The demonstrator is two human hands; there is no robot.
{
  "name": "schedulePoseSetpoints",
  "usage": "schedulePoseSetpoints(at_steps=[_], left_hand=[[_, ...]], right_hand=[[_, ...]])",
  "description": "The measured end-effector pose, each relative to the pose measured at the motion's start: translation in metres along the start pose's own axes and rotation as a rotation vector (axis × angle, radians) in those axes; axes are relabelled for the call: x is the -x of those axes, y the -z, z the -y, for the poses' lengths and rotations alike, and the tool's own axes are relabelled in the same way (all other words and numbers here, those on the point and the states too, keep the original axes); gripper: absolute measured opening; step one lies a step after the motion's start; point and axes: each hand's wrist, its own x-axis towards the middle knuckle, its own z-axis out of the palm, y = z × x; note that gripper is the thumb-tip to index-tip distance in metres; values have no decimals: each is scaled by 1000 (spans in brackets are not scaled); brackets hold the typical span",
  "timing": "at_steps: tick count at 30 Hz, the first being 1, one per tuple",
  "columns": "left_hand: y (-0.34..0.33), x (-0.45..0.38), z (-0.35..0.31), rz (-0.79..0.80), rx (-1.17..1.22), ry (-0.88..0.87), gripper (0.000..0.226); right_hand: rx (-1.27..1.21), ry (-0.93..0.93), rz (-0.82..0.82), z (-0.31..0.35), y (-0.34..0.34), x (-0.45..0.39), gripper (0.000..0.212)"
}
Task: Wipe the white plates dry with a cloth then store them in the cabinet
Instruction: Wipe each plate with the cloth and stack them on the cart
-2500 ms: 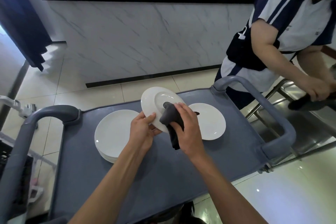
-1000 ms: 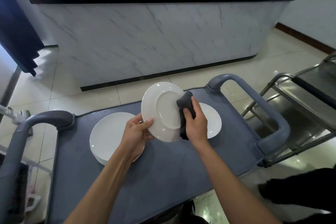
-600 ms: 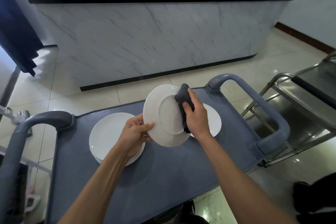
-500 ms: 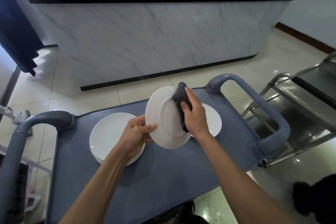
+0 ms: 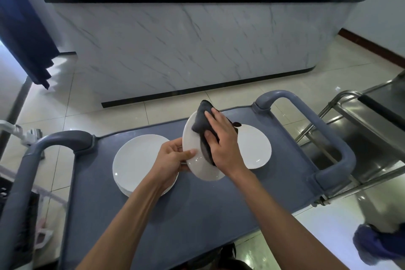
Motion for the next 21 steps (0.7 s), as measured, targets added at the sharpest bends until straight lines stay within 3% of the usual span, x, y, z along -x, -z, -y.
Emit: schedulePoseSetpoints(at_steps=[21], left_hand=[[-2,7,-6,13,23,-24,26]], right_hand=[[78,35,-16,13,-13,-5,49]])
